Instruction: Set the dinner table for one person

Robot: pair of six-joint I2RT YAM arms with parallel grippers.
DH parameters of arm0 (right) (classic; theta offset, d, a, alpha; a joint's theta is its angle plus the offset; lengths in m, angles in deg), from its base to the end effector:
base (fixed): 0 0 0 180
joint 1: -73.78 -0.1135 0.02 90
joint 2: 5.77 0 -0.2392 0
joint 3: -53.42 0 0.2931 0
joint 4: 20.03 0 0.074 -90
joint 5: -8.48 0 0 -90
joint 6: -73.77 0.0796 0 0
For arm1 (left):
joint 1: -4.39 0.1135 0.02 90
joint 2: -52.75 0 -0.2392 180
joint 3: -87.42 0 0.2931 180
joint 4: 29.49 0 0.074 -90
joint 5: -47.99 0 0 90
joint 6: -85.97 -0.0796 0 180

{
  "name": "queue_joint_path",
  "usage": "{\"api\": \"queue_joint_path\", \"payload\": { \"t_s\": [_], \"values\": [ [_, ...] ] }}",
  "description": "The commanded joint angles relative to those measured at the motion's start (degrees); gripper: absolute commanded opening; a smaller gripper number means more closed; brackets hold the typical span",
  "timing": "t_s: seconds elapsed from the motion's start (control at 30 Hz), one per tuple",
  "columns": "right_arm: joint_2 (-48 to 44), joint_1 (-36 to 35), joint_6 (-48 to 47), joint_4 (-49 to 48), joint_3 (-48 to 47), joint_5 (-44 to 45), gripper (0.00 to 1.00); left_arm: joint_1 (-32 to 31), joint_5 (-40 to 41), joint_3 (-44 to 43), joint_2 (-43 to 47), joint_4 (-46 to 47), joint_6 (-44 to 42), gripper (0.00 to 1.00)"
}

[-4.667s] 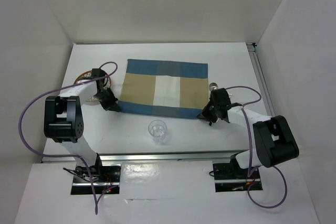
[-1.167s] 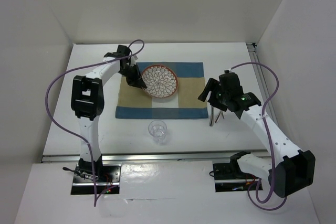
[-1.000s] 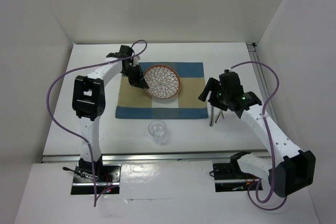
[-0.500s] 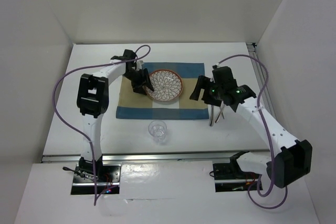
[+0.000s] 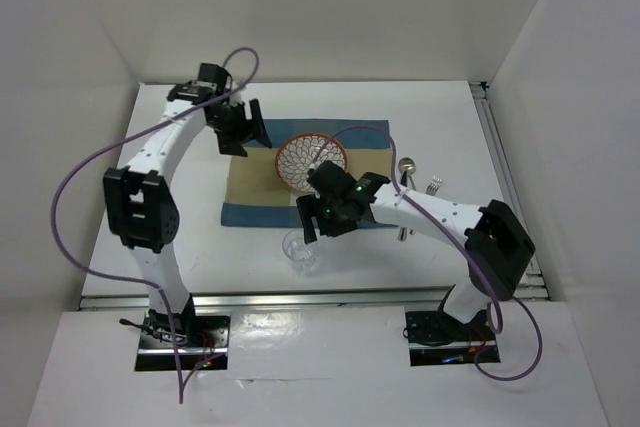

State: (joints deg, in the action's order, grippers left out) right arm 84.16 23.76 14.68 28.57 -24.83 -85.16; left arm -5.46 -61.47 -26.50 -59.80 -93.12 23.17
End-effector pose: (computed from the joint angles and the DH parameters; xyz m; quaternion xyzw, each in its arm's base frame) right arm 0.2421 0.2966 0.1601 -0.1684 0.9513 0.1897 0.1751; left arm 0.4626 -0.1072 0.2095 -0.1043 0.9520 -0.2306 0.1719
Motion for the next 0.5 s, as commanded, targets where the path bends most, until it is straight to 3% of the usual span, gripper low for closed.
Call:
{"api": "queue_joint_path", "payload": {
  "t_s": [0.0,0.07,0.2,0.23,0.3,0.33,0.4,0.47],
  "values": [
    [1.29,-1.74,-0.77,-1.73,-2.12,2.84,0.81,5.00,1.89,-0.82,9.27,-2.68,-0.66,0.87],
    [2.70,-2.44,-0.77,-2.34,-2.12,2.85,0.77,7.29,1.36,0.05,11.73,-2.68,-0.66,0.86],
    [4.90,-3.59,-0.24,-4.36,-1.51,2.85,0.59,9.14,1.89,3.13,16.92,-2.68,-0.66,0.84],
    [5.43,-4.12,-0.24,-4.36,-2.55,3.81,0.43,9.75,1.36,4.44,17.80,-2.16,-0.66,0.83],
    [5.43,-4.12,0.46,-2.53,-3.96,5.30,0.25,10.37,1.36,5.07,19.91,-2.15,-0.66,0.83],
    [5.43,-4.12,0.98,-1.74,-5.71,6.96,0.11,10.37,1.36,6.38,20.44,-2.15,-0.66,0.83],
    [4.73,-4.12,0.47,1.60,-8.17,9.08,0.00,10.37,1.36,7.09,21.50,-1.63,-0.66,0.83],
    [3.50,-2.02,-0.15,4.67,-13.07,13.90,0.00,10.37,1.36,8.49,22.99,-1.10,-0.05,0.82]
  ]
}}
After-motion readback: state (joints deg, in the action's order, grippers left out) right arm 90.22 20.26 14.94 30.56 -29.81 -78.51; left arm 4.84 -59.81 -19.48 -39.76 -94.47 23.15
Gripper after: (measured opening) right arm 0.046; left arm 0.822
